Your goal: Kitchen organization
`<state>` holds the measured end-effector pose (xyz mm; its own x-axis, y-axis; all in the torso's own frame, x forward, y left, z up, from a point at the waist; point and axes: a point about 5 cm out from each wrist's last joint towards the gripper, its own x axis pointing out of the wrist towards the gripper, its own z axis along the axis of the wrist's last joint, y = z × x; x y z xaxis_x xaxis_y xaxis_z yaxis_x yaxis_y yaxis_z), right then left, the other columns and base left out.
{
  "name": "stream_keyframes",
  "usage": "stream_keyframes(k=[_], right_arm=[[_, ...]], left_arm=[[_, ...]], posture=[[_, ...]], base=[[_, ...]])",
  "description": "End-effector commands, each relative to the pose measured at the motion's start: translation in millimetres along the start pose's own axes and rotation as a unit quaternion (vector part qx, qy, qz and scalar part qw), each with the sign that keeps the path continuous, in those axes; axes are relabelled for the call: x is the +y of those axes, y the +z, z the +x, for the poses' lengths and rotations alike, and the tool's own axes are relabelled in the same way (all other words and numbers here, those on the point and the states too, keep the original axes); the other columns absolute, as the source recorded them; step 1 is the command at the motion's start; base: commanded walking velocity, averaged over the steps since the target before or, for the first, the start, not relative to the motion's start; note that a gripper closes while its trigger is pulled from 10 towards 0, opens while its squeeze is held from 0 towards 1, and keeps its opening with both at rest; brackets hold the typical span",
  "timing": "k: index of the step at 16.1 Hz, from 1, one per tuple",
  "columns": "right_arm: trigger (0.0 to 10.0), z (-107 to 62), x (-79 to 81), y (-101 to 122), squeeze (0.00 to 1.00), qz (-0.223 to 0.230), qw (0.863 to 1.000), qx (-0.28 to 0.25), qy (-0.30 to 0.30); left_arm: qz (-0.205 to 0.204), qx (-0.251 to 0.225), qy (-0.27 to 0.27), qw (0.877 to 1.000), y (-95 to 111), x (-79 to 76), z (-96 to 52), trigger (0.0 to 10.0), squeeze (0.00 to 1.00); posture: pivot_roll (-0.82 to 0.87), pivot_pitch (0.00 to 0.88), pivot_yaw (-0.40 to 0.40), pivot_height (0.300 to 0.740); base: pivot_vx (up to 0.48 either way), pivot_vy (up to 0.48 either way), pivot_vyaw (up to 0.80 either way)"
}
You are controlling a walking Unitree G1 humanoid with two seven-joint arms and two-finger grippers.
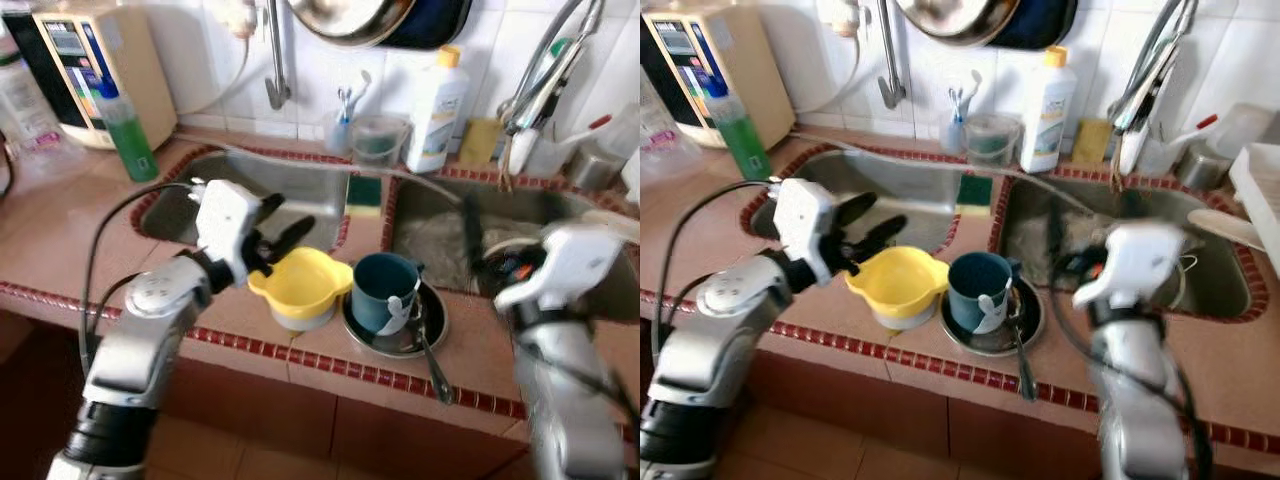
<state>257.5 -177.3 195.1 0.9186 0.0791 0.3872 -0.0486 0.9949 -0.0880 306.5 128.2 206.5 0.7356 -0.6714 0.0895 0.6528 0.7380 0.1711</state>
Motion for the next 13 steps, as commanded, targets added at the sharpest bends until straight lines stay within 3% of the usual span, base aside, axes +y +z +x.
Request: stream_keyframes(k=[1, 7, 10, 13], right_arm=[[10.0, -7.5, 4.0, 1.2, 0.0, 0.003, 1.0, 0.004, 0.013], [10.0, -43.0, 8.5, -21.8, 0.0, -0.013, 0.997, 0.06, 0.035], [10.0, -45.9, 11.6, -22.4, 0.0, -0.007, 0.997, 0.062, 0.041], [10.0, -54.7, 13.8, -23.2, 0.0, -0.021, 0.996, 0.062, 0.061]], left_arm=[[0.007, -0.005, -0.015, 1.0, 6.2, -2.5, -2.4, 10.0, 0.0], [0.039, -0.003, -0.074, 0.996, 8.9, -22.9, -2.4, 10.0, 0.0], [0.036, -0.005, -0.08, 0.996, 8.9, -24.8, -1.5, 10.0, 0.0], [-0.002, -0.004, -0.056, 0.998, -2.1, -26.6, -4.9, 10.0, 0.0]], posture=[[-0.19, 0.039, 0.031, 0.74], [-0.21, 0.062, 0.047, 0.74], [-0.21, 0.063, 0.049, 0.74], [-0.21, 0.066, 0.053, 0.74]], base=[[0.0, 0.0, 0.0], [0.0, 0.0, 0.0], [0.0, 0.0, 0.0], [0.0, 0.0, 0.0]])
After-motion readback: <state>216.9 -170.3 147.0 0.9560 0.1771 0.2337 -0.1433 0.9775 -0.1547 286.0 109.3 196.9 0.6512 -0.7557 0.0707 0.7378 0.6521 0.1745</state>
